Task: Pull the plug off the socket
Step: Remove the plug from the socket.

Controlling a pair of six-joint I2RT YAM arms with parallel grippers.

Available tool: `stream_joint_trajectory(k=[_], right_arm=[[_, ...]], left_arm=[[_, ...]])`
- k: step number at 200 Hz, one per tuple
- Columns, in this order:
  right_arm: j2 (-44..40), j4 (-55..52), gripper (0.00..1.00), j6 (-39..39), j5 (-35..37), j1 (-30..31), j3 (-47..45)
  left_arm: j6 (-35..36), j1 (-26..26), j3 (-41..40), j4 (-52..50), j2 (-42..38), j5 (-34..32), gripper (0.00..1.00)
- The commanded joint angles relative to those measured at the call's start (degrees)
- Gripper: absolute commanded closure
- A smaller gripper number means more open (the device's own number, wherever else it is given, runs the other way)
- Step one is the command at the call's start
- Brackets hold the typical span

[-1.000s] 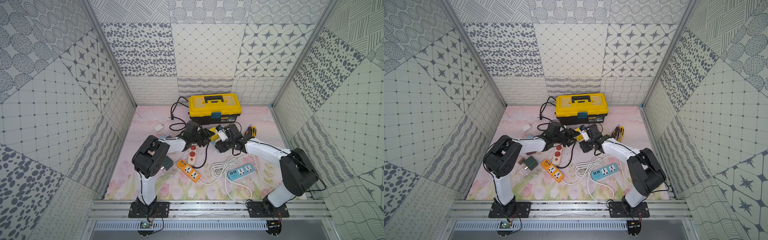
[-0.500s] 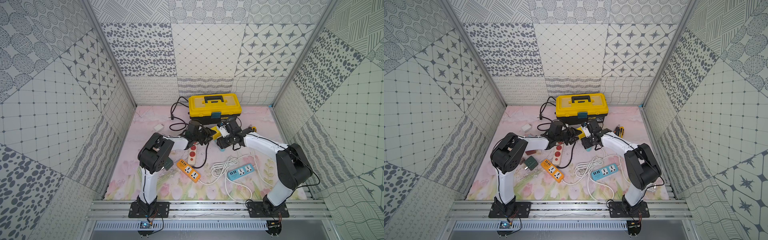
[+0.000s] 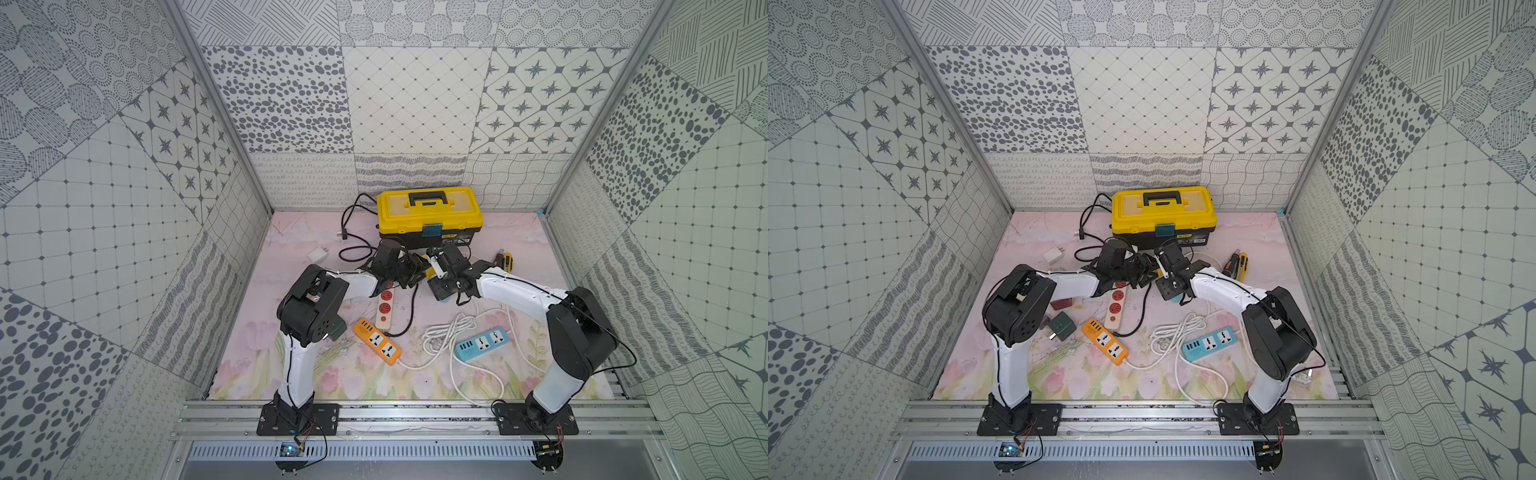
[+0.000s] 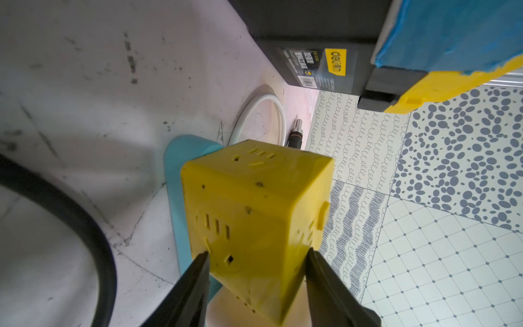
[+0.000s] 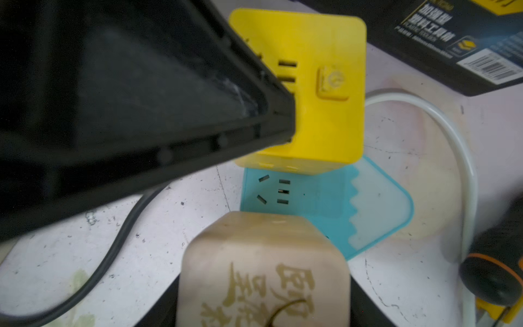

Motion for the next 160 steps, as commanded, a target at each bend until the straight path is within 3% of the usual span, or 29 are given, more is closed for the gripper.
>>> stream_joint_trajectory(k=[1,22,34,48,95,130,160], right_arm=[[-3.07,1.18,0.70,-0.50,-6.85,2.41,0.18],[-4.61,3.49,0.70,2.48,-16.99,-2.19,-0.48],[-5.32,3.59,0.70,3.11,-19.31,-3.38,-0.66],[-6.39,3.35,0.71,2.52,-18.21,-2.94,-1.01],[-8.66,-1.30,0.71,-0.16,-4.04,3.37,-1.35],[-10.59,-2.41,0.71,0.65,-5.21,2.13,-2.61],[-18.04,-0.05,0.71,2.12,-10.33,-0.79,-8.28]], left_arm=[[3.27,-0.65,-0.37,-27.41,2.81,-8.81,0.44],[3.25,-0.65,-0.23,-27.59,2.79,-8.87,0.44],[3.34,-0.62,-0.14,-27.68,2.68,-9.03,0.44],[3.63,-0.65,0.00,-27.94,2.57,-9.09,0.44],[4.38,-0.63,1.01,-28.85,2.75,-8.94,0.44],[5.02,-0.58,1.58,-28.71,2.06,-7.85,0.44],[10.31,-0.56,2.79,-26.15,-2.18,-3.51,0.43]])
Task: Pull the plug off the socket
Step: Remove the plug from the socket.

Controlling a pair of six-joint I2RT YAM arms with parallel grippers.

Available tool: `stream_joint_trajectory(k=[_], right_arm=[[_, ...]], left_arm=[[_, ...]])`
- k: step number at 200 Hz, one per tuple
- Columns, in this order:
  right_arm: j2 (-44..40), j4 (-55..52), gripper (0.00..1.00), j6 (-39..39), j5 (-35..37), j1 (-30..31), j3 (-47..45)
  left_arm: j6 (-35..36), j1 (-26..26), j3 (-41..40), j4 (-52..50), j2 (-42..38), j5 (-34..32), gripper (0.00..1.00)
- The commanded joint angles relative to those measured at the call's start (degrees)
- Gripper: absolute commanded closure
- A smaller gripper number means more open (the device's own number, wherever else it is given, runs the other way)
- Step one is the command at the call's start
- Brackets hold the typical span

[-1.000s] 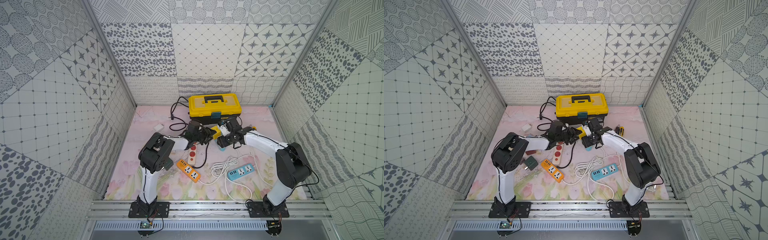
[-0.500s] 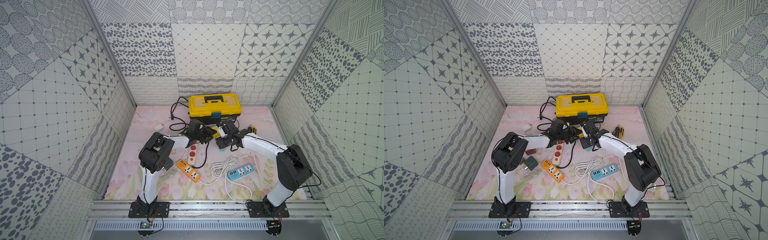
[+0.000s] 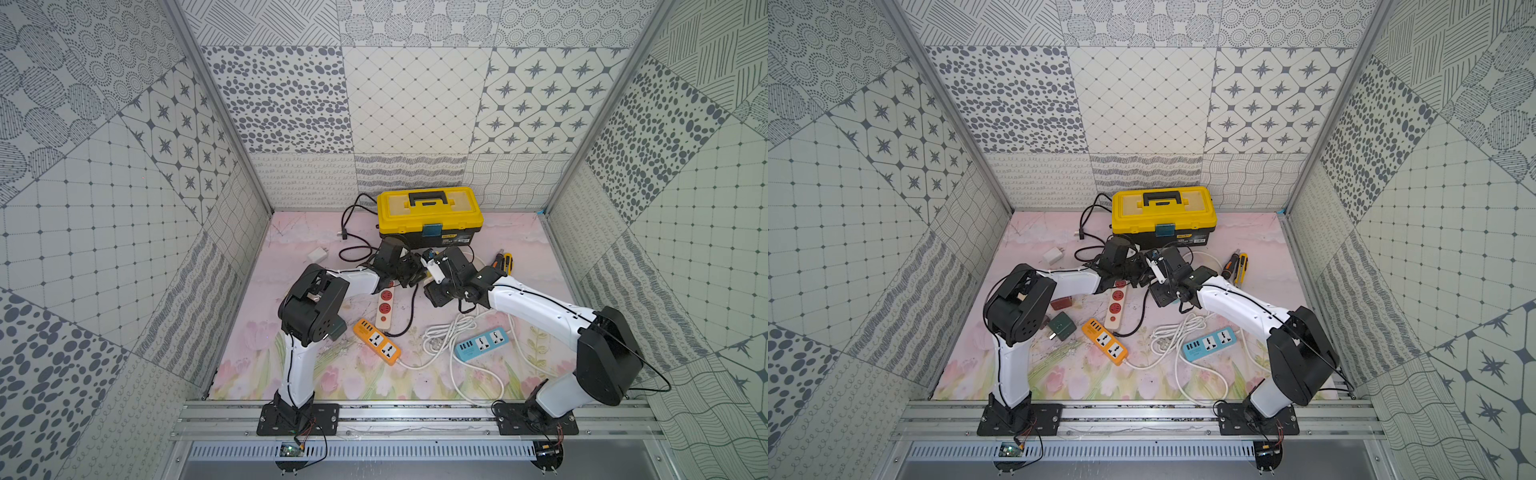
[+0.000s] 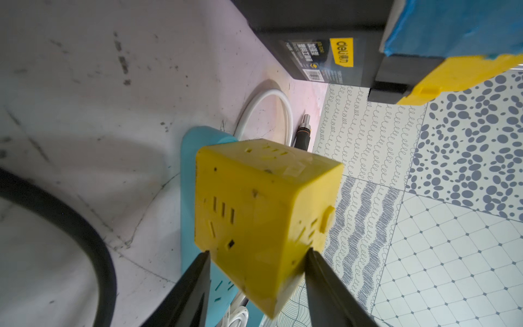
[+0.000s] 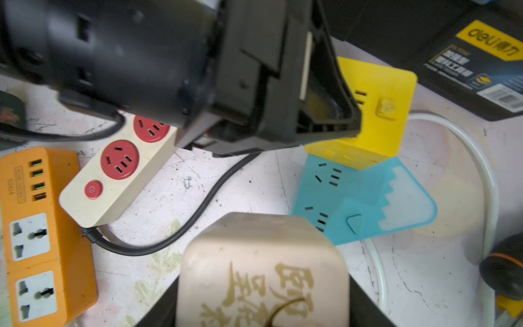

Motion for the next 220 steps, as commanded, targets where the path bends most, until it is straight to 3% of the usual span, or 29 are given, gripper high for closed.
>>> stream_joint_trajectory(k=[1,50,94,118,142,170,220], right_arm=[[-6.76,2.30,0.71,1.52,-3.98,-2.23,-4.06],[-23.72,15.61,0.71,9.64,-24.08,-10.16,-18.48],[-31.20,39.81,0.71,25.39,-39.03,-14.70,-30.93],[-29.96,52.53,0.71,34.62,-40.70,-15.01,-35.23],[-25.70,59.89,0.71,39.36,-43.87,-14.95,-35.08],[-19.79,65.27,0.71,42.72,-45.66,-14.07,-33.95],[-9.90,64.76,0.69,41.74,-45.47,-7.42,-27.22]], left_arm=[[6.97,-0.37,0.25,-20.51,-2.09,-3.24,0.42],[18.51,-0.45,-0.45,-15.02,-13.89,2.87,0.41],[27.84,-0.38,-14.22,-8.27,-30.52,-1.41,0.41],[33.17,-0.17,-24.69,-6.53,-41.25,-8.05,0.40],[33.74,2.32,-33.54,-4.25,-50.96,-11.43,0.37],[30.25,7.60,-40.53,-3.68,-60.20,-14.07,0.35],[23.92,15.05,-46.38,-6.43,-71.46,-18.45,0.18]])
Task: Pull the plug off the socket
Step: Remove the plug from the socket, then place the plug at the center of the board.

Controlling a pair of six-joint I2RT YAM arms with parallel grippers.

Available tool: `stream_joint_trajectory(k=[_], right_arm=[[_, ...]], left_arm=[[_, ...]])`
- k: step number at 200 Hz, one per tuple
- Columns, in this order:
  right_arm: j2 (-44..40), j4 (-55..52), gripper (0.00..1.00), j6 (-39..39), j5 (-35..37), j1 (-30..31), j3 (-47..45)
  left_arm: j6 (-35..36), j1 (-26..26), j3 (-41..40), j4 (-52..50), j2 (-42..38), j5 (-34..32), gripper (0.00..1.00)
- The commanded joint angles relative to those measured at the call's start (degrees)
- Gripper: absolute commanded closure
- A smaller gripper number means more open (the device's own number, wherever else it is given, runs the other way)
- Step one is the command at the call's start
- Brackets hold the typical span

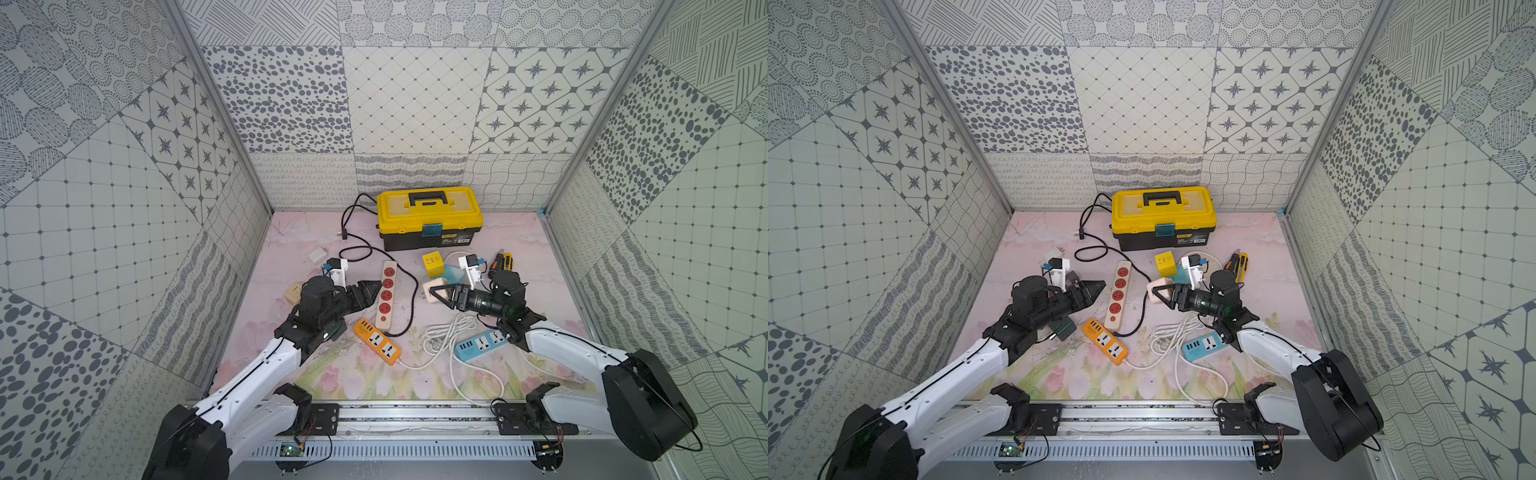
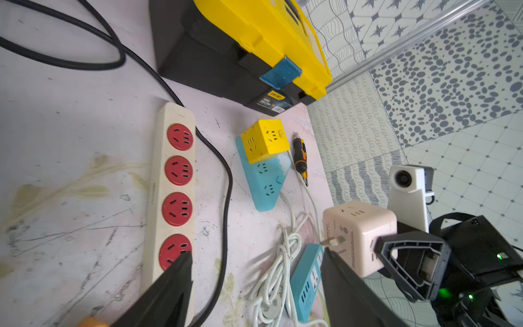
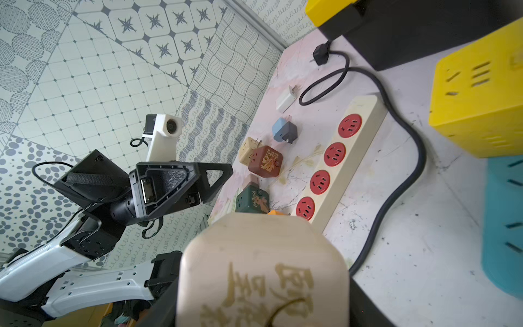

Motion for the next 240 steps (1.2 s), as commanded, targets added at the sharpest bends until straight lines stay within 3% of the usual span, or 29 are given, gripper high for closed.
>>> stream_joint_trajectory(k=[1,29,51,187,240], right_arm=[[3.48,6.14,0.69,0.37,-1.43,3.11,4.86],[10.69,4.95,0.69,-0.73,-0.51,7.35,10.29],[17.09,3.87,0.68,-1.46,-0.02,10.34,15.58],[48.10,-23.61,0.65,-10.10,9.94,21.23,52.59],[55.27,-35.62,0.55,-14.63,13.28,22.62,64.65]], left_arm=[[-2.00,4.28,-3.20,1.45,-6.50,-5.92,0.18],[-2.68,6.42,-2.66,-4.27,-10.79,-8.13,0.16],[-3.23,7.07,-2.25,-8.72,-14.68,-11.25,0.00],[-1.32,7.71,-2.35,-17.78,-27.63,-17.32,0.00],[-1.40,7.73,-2.29,-18.37,-28.49,-17.33,0.00]])
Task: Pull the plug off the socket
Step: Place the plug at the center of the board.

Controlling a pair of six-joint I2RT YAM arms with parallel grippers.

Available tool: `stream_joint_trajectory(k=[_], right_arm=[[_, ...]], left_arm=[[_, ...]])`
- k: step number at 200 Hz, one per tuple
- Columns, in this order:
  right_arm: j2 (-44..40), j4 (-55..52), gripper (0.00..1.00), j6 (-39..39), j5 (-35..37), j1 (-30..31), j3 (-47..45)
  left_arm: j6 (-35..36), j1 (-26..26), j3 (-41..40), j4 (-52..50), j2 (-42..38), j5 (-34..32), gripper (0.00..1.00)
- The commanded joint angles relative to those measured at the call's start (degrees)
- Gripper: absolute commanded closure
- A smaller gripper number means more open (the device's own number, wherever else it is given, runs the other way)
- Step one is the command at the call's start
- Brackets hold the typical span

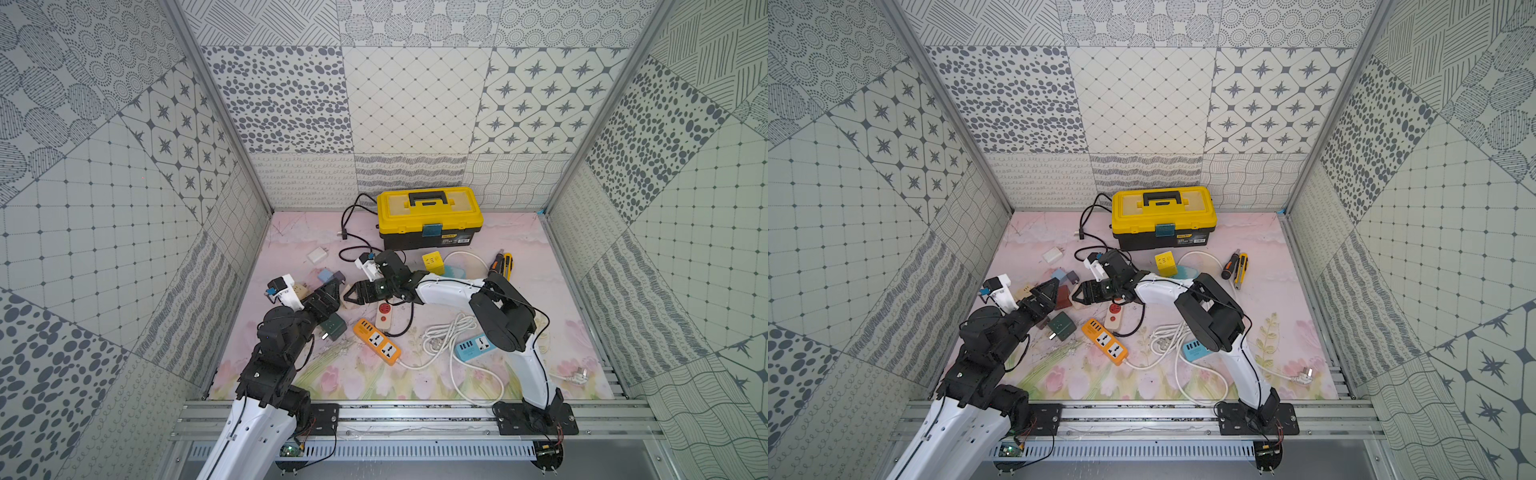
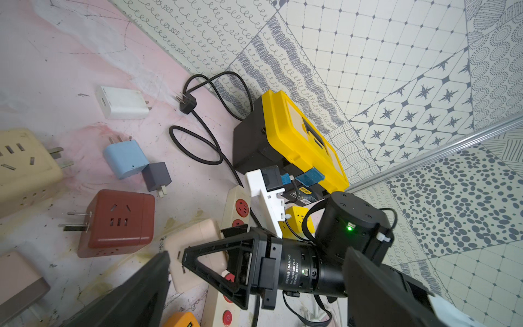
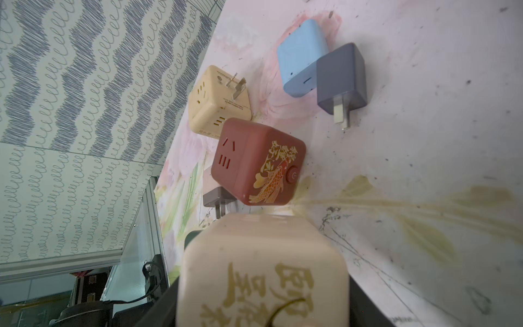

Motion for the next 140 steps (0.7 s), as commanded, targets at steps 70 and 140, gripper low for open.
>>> stream_joint_trajectory(k=[70,140], right_arm=[[2.25,-19.01,0.20,-13.84,6.88,1.53,14.49],[-26.76,0.15,0.19,-23.87,16.51,0.78,-16.03]], left_arm=[[0.50,0.07,0.32,0.26,0.50,0.57,0.00],[-0.51,0.05,-0.43,11.77,4.82,11.63,0.01]])
